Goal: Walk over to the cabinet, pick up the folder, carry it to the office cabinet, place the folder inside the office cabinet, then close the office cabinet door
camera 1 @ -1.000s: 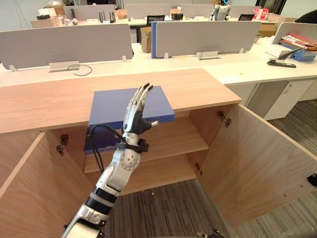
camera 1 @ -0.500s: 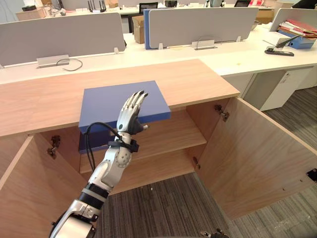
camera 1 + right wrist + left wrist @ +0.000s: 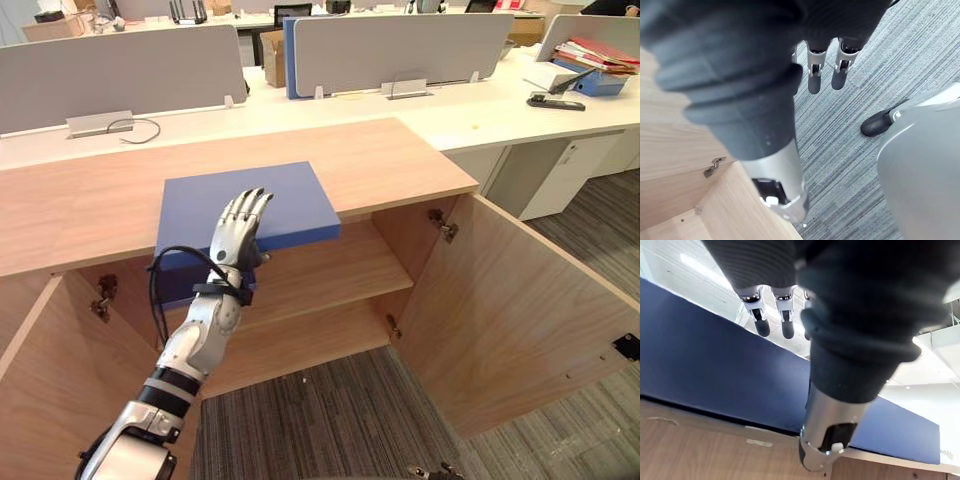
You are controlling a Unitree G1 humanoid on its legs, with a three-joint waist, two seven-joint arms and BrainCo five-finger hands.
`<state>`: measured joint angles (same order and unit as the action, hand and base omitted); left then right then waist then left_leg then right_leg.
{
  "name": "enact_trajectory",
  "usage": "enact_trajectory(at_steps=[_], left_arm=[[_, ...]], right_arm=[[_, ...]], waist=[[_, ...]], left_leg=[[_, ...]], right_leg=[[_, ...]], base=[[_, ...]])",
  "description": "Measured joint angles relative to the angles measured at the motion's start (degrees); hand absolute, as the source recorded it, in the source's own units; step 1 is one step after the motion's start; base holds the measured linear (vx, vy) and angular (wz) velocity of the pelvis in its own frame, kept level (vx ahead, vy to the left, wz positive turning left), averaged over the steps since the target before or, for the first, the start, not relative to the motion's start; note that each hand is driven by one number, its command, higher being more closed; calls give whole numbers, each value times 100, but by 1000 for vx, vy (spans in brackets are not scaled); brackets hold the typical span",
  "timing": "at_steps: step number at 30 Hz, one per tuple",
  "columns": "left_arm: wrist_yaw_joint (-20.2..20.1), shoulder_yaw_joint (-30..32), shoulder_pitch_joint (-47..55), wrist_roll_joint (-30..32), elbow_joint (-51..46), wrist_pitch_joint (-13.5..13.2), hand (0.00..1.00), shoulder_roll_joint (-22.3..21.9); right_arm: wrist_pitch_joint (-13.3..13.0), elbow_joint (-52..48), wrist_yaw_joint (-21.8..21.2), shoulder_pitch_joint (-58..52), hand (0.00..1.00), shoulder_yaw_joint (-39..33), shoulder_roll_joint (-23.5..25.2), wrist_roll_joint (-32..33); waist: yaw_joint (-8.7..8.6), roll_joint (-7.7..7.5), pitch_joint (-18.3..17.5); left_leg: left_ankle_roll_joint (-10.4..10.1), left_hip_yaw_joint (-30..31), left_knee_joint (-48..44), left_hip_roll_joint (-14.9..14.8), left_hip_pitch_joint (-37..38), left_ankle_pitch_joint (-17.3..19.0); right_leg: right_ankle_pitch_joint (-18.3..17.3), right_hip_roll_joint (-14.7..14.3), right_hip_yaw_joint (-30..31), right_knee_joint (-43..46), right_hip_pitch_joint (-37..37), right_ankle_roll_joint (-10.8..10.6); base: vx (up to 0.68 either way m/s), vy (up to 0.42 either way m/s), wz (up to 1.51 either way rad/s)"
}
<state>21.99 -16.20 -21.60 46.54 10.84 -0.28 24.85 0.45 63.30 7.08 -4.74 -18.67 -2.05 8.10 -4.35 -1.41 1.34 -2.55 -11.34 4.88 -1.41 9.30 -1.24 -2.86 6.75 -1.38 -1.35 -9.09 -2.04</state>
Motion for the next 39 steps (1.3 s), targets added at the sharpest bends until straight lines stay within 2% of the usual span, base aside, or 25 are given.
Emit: enact_trajectory(at_steps=[5,6,17,31,33,36,37,38,39], left_arm=[[-14,44,-6,168,138,78,0,139],[-39,51,-7,246,190,110,100,177],[-11,413,-130,483,327,229,100,252],[114,664,-186,354,360,298,100,147],[132,739,18,231,-52,318,100,-3],[155,740,757,-234,-1493,224,100,-469],[174,663,1002,-529,-1932,69,100,-629],[110,511,1224,-1084,-2395,-237,100,-801],[75,426,1303,-1325,-2580,-376,100,-869]], right_arm=[[-4,-2,-14,1,0,14,-2,1],[-4,-1,-14,0,0,24,-2,3],[-5,-9,-13,-5,0,24,-9,-2],[-5,-14,-12,-7,0,34,-10,-24],[-6,-14,-11,-6,0,34,-12,-25],[-9,15,9,-55,0,12,-24,-27],[-10,50,20,-53,0,-6,-31,-26],[-9,95,23,-55,0,-23,-44,-27],[-8,117,23,-53,0,-24,-51,-27]], waist=[[1,28,24],[0,46,36],[19,78,67],[31,79,77],[35,77,91],[65,75,98],[80,75,98],[99,74,98],[106,74,98]], left_leg=[[0,-17,0,-1,0,0],[0,-18,0,-1,0,0],[0,-38,0,-6,10,-1],[0,-84,2,-5,62,0],[0,-75,2,-4,61,0],[0,-51,1,-5,56,0],[-1,-31,1,-4,56,1],[-2,-21,0,-5,57,9],[-2,-17,0,-6,58,13]], right_leg=[[9,0,12,2,10,-14],[11,0,14,9,14,-16],[13,-5,36,26,23,-21],[14,-6,94,45,8,-25],[14,-6,93,43,9,-25],[10,1,157,60,31,-32],[4,3,161,67,34,-41],[-6,3,162,88,39,-54],[-14,3,164,102,43,-67]], base=[[-10,-6,-1],[0,0,0],[-3,-1,0],[-6,-3,-2],[0,0,0],[2,-7,-3],[0,0,0],[0,0,0],[0,0,0]])
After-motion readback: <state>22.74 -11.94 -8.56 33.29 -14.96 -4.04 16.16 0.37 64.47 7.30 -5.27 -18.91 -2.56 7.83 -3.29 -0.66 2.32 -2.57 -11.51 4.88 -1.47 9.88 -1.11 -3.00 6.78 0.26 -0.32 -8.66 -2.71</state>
